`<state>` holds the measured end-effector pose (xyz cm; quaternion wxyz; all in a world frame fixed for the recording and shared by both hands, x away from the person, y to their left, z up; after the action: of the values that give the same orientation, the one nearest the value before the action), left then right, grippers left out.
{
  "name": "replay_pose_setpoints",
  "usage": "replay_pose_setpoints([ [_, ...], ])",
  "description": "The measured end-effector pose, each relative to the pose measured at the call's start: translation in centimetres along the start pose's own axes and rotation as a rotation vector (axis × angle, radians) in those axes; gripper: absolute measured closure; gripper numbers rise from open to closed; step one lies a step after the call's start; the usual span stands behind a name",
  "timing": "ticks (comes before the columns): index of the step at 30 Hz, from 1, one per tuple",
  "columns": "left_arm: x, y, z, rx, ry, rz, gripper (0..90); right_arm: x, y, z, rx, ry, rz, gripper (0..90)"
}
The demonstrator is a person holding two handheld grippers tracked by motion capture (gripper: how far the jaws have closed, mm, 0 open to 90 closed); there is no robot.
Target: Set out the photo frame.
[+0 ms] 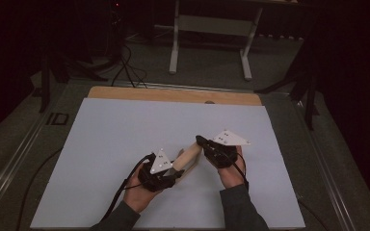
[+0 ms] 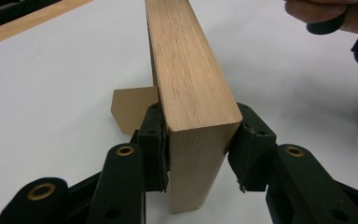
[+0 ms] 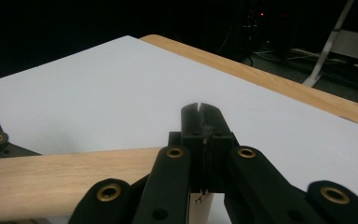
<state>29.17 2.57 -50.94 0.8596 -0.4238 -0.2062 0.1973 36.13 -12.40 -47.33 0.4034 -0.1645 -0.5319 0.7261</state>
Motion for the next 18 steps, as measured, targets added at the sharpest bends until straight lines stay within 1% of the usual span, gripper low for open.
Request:
replay_pose_setpoints([
  [3, -0.15, -0.04, 0.0, -0.001, 0.005, -0.003, 60.9, -0.05, 0.08, -0.06, 0.004, 0.0, 0.0, 89.0],
  [7, -0.4, -0.08, 0.04, -0.003, 0.018, -0.017, 60.9, -0.09, 0.18, -0.14, 0.009, 0.003, 0.0, 89.0],
  [14, -0.6, -0.08, 0.12, -0.004, 0.026, -0.03, 60.9, -0.18, 0.5, -0.42, 0.027, 0.006, -0.003, 89.0],
  [18, -0.66, -0.06, 0.17, -0.004, 0.029, -0.036, 60.9, -0.16, 0.68, -0.64, 0.034, 0.009, 0.008, 89.0],
])
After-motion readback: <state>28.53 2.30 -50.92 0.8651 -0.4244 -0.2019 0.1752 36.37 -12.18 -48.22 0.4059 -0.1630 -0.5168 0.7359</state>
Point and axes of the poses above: each handheld gripper's, and its own axes: z roughly backward along the jaws, y roughly out of its underside, x roughly to its left, the point moved 6 cm from there along -z, roughly forward along the jaws, and after that the axes turned 12 degrees about -z, right-handed, at the moved point
